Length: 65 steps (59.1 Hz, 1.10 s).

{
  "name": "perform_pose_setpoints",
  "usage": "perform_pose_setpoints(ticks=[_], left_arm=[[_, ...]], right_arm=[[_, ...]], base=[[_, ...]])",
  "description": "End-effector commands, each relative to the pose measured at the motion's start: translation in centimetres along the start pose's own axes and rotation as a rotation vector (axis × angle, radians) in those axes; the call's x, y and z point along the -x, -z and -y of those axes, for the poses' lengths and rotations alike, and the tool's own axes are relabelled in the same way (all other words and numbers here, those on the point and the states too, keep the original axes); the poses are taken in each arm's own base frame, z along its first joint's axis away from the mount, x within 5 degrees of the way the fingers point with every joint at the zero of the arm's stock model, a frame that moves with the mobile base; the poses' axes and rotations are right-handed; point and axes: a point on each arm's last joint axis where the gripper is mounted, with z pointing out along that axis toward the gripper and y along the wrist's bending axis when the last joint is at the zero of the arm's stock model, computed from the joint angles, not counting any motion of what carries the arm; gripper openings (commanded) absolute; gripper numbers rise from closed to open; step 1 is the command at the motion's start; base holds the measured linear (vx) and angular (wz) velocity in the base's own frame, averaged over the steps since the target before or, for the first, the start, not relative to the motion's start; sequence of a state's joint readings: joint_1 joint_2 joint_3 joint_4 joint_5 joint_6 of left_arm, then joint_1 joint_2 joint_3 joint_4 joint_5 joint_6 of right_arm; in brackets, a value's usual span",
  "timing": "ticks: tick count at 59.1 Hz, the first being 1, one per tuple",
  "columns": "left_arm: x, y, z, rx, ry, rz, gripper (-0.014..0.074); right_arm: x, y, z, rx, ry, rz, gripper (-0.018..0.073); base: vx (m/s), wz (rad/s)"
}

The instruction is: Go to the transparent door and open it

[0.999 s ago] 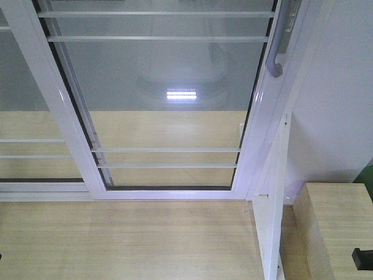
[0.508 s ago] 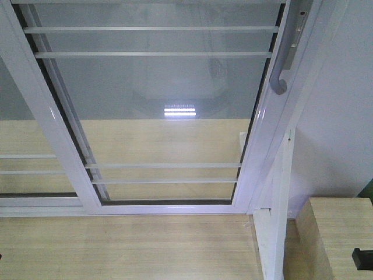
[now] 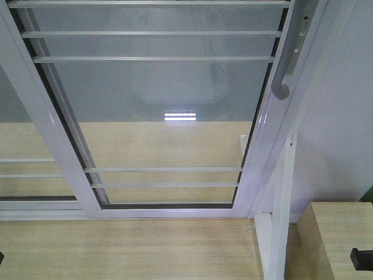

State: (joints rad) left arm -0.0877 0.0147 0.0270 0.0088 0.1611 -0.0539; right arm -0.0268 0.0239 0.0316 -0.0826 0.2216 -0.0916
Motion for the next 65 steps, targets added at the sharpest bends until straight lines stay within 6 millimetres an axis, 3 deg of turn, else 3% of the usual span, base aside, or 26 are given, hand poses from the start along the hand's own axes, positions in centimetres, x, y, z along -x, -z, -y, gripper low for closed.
perform_pose_setpoints(ticks=[1, 33, 48, 57, 65], left_arm=[[-0.3, -0.2, 0.0, -0.006, 0.015, 0.019, -0.0006], [-0.4, -0.3, 0.0, -0.005, 0.015, 0.012, -0.0006], [-0.1, -0.3, 0.0, -0.006, 0.004, 0.044, -0.0006], [0.8, -0.2, 0.1, -0.013, 0.02, 0.143, -0.0006], [2.5, 0.2, 0.1, -0.032, 0.117, 0.321, -0.0006]], right_arm=[[0.1, -0.2, 0.0, -0.005, 0.007, 0.032, -0.0008], [0.1, -0.2, 0.0, -0.005, 0.007, 0.033, -0.0008], [0.3, -0.2, 0.2, -0.028, 0.176, 0.048, -0.0008], [1.3, -0.1, 0.1, -0.028, 0.111, 0.162, -0.0008], [3.2, 0.4, 0.0, -0.034, 0.124, 0.38, -0.0008]], base=[[0.0, -0.01], [0.0, 0.0], [0.0, 0.0], [0.0, 0.0], [0.0, 0.0]])
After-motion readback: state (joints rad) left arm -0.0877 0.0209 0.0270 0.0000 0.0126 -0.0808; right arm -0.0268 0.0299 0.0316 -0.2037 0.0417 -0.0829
